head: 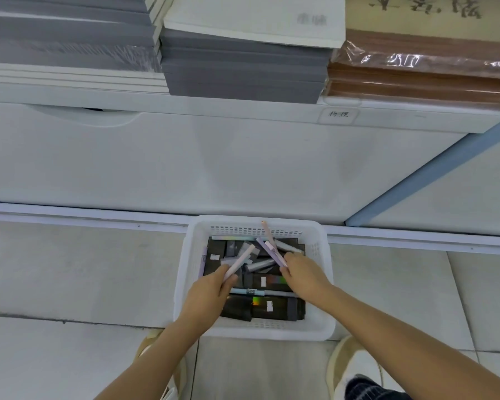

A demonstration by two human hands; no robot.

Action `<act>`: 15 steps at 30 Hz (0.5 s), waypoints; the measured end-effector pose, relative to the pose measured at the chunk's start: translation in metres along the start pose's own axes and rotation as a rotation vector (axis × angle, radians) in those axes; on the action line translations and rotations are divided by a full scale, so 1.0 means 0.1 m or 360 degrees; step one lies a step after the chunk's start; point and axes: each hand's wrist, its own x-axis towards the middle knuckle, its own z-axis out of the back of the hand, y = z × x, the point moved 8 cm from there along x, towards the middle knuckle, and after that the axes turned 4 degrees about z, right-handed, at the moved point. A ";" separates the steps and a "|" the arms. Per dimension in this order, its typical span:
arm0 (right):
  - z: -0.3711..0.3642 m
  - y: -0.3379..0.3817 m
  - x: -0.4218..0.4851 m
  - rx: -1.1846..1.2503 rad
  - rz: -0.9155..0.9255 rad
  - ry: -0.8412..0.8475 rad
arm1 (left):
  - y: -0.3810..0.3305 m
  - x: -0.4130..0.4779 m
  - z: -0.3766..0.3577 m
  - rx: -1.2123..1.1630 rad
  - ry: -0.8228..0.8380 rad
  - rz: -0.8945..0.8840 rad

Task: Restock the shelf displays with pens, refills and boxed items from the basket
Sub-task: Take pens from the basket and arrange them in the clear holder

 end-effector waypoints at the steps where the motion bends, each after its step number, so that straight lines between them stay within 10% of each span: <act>1: 0.05 0.02 0.00 0.0047 0.0037 0.0051 | -0.02 0.00 0.02 -0.0006 -0.0021 -0.0005; 9: 0.25 0.42 -0.24 0.0508 0.0457 0.0744 | -0.43 -0.06 0.36 0.0165 -0.0309 -0.0253; 15: 0.29 0.65 -0.30 0.0850 0.0514 0.0879 | -0.33 -0.09 0.20 0.0031 0.0081 -0.0157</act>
